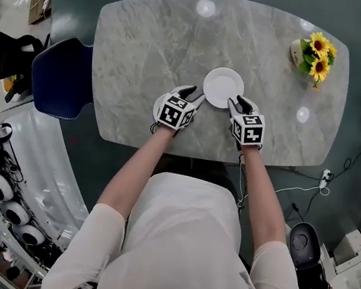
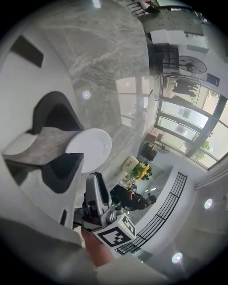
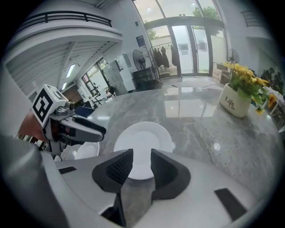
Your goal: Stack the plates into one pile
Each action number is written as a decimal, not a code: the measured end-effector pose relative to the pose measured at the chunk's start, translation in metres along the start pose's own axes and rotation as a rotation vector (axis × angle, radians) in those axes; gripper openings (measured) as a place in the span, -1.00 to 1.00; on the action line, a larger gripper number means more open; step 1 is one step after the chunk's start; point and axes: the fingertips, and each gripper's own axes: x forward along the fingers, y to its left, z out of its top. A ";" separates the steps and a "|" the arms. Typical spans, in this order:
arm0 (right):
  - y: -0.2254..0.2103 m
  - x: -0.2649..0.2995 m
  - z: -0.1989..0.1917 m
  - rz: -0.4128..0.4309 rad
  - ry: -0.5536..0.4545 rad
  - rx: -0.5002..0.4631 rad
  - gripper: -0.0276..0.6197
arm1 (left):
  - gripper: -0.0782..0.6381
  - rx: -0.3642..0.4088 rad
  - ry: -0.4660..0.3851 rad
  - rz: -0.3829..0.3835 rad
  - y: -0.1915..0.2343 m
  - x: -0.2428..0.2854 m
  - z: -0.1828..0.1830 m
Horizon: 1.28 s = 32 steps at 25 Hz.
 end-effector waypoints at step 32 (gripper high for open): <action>0.142 0.044 -0.044 0.247 0.167 -0.192 -0.49 | -0.35 -0.242 -0.090 0.186 0.068 -0.109 -0.130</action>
